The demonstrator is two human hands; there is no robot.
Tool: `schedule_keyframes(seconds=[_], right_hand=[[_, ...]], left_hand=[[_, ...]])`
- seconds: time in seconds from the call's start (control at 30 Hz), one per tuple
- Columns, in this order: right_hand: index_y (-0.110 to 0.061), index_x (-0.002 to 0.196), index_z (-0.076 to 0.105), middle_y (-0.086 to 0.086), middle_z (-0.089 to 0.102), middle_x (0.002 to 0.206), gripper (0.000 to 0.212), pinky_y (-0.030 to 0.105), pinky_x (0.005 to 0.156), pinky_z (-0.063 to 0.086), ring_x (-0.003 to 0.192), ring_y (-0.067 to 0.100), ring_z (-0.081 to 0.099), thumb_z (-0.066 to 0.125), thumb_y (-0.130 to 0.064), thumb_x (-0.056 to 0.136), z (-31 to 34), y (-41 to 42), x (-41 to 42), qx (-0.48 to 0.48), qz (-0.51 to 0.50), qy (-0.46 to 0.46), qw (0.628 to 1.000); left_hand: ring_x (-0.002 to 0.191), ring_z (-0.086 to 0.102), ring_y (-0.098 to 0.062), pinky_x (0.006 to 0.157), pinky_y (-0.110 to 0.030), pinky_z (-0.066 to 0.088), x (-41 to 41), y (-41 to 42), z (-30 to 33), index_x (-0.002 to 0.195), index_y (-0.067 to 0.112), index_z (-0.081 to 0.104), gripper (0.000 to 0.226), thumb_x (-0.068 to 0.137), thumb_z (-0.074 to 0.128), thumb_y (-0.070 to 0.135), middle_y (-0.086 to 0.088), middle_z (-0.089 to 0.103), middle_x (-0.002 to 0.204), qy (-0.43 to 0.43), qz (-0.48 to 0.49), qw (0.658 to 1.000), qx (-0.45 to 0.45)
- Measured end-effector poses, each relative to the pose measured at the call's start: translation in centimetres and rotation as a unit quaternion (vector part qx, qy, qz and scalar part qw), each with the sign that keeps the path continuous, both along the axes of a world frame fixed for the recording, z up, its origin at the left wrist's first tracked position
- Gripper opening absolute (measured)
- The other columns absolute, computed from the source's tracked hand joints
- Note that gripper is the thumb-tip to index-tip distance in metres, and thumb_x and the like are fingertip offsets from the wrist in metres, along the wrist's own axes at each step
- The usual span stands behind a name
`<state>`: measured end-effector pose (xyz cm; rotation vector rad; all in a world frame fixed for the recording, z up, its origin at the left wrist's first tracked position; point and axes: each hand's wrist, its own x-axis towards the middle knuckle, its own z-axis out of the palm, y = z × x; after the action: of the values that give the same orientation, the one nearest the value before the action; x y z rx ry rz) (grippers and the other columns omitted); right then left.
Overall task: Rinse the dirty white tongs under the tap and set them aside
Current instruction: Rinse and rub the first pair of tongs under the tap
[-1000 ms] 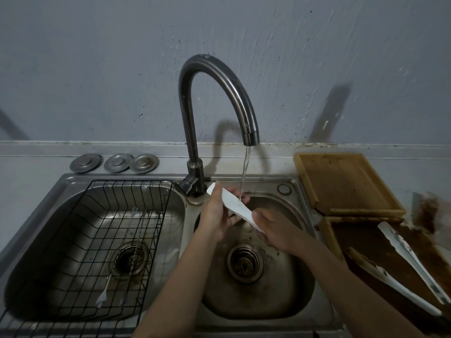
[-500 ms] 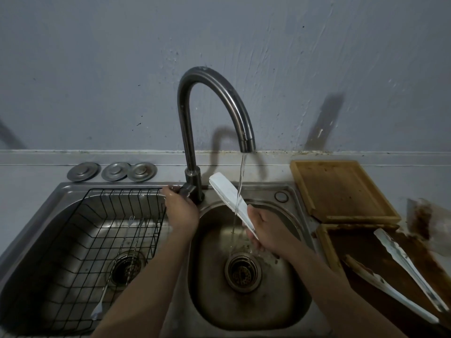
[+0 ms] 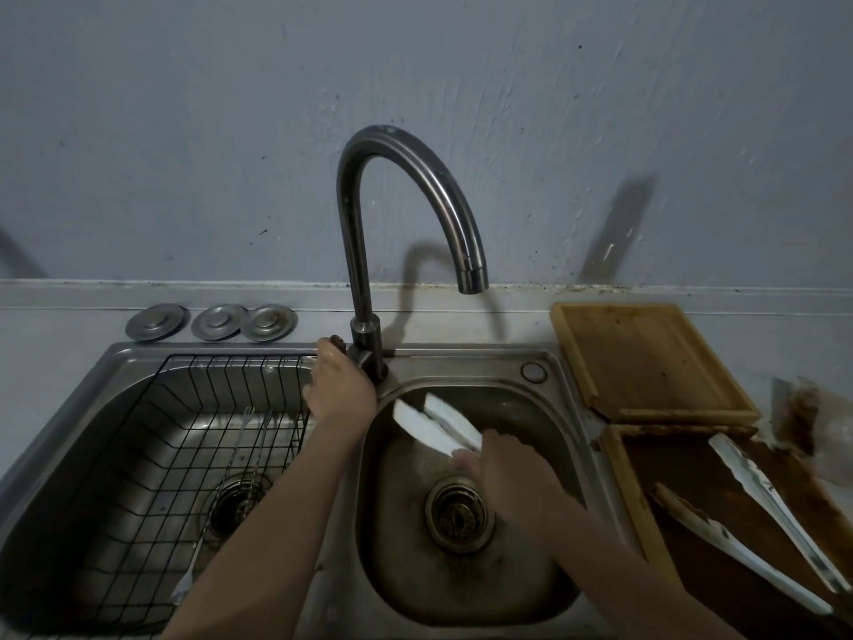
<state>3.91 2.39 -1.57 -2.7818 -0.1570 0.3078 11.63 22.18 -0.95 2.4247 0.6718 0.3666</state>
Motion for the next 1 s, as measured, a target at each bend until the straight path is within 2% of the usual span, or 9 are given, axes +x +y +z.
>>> schedule_keyframes(seconds=[0.07,0.2,0.3,0.4,0.53,0.63,0.8,0.9,1.0], right_hand=[[-0.014,0.109,0.051,0.004,0.064,0.099,0.044,0.027,0.058,0.043,0.076,0.018,0.060,0.046,-0.053,0.088,-0.3,0.3,-0.7,0.038,-0.020,-0.030,0.999],[-0.001,0.117,0.055,0.019,0.059,0.119,0.046,0.036,0.080,0.043,0.107,0.034,0.057,0.048,-0.039,0.092,-0.5,-0.5,-1.3,-0.015,0.030,0.148,0.988],[-0.007,0.108,0.060,0.008,0.066,0.098,0.046,0.024,0.059,0.039,0.081,0.021,0.062,0.050,-0.048,0.087,-0.2,-1.3,-1.2,0.065,-0.038,0.121,0.990],[-0.012,0.104,0.061,0.002,0.067,0.092,0.048,0.023,0.054,0.038,0.070,0.012,0.057,0.051,-0.054,0.085,1.3,-3.5,-0.1,0.078,-0.060,0.083,0.992],[-0.010,0.098,0.059,0.006,0.066,0.090,0.050,0.031,0.063,0.049,0.077,0.018,0.062,0.045,-0.057,0.087,3.3,-8.3,2.1,0.068,-0.086,-0.008,0.994],[-0.013,0.104,0.059,0.000,0.066,0.088,0.043,0.026,0.060,0.052,0.074,0.012,0.064,0.050,-0.051,0.087,4.0,-12.4,4.0,0.129,-0.162,-0.074,0.975],[-0.007,0.116,0.051,0.011,0.062,0.105,0.049,0.039,0.078,0.056,0.088,0.022,0.064,0.050,-0.048,0.088,2.5,-18.2,7.3,0.077,-0.223,-0.078,0.969],[-0.002,0.126,0.041,0.018,0.055,0.118,0.055,0.039,0.084,0.053,0.098,0.028,0.059,0.053,-0.042,0.089,0.9,-20.3,8.8,0.047,-0.247,-0.067,0.966],[-0.002,0.128,0.037,0.019,0.050,0.121,0.055,0.032,0.074,0.048,0.090,0.024,0.055,0.057,-0.036,0.089,0.0,-21.4,9.8,0.042,-0.259,-0.065,0.963]], left_hand=[[0.100,0.060,-0.035,0.084,-0.048,0.046,-0.1,-0.1,0.1,0.111,0.006,0.038,0.025,0.089,0.049,0.011,-0.018,0.061,0.110,0.000,0.007,1.000,0.000],[0.101,0.059,-0.036,0.085,-0.050,0.046,-0.4,-0.4,0.2,0.111,0.006,0.037,0.028,0.087,0.051,0.007,-0.018,0.060,0.110,-0.011,0.009,0.999,-0.029],[0.105,0.057,-0.040,0.080,-0.045,0.043,-0.8,-0.5,-0.6,0.120,0.005,0.035,0.044,0.082,0.056,0.002,-0.022,0.057,0.114,-0.010,0.012,0.991,-0.131],[0.122,0.046,-0.039,0.101,-0.040,0.041,-1.6,-2.1,-2.4,0.136,-0.007,0.028,0.064,0.079,0.056,0.001,-0.026,0.045,0.134,0.104,0.016,0.967,-0.233],[0.139,0.023,-0.037,0.114,-0.041,0.024,-2.0,-7.2,-2.4,0.138,-0.008,0.030,0.071,0.081,0.060,0.021,-0.027,0.023,0.150,0.255,-0.083,0.949,-0.169],[0.140,0.022,-0.035,0.114,-0.036,0.023,-0.4,-11.6,-0.2,0.139,0.006,0.034,0.061,0.085,0.057,0.022,-0.023,0.023,0.151,0.170,-0.206,0.956,-0.122],[0.117,0.053,-0.026,0.083,-0.012,0.033,1.9,-18.3,1.6,0.120,0.007,0.057,0.032,0.089,0.047,0.008,-0.013,0.059,0.126,0.115,-0.448,0.885,-0.058],[0.133,0.037,-0.030,0.108,-0.038,0.032,2.9,-21.9,0.6,0.136,0.012,0.042,0.046,0.090,0.046,0.013,-0.011,0.044,0.143,0.116,-0.513,0.847,0.073],[0.142,0.012,-0.038,0.114,-0.053,0.019,3.6,-23.5,-0.5,0.147,0.020,0.021,0.060,0.092,0.046,0.015,-0.002,0.017,0.158,0.155,-0.538,0.810,0.172]])
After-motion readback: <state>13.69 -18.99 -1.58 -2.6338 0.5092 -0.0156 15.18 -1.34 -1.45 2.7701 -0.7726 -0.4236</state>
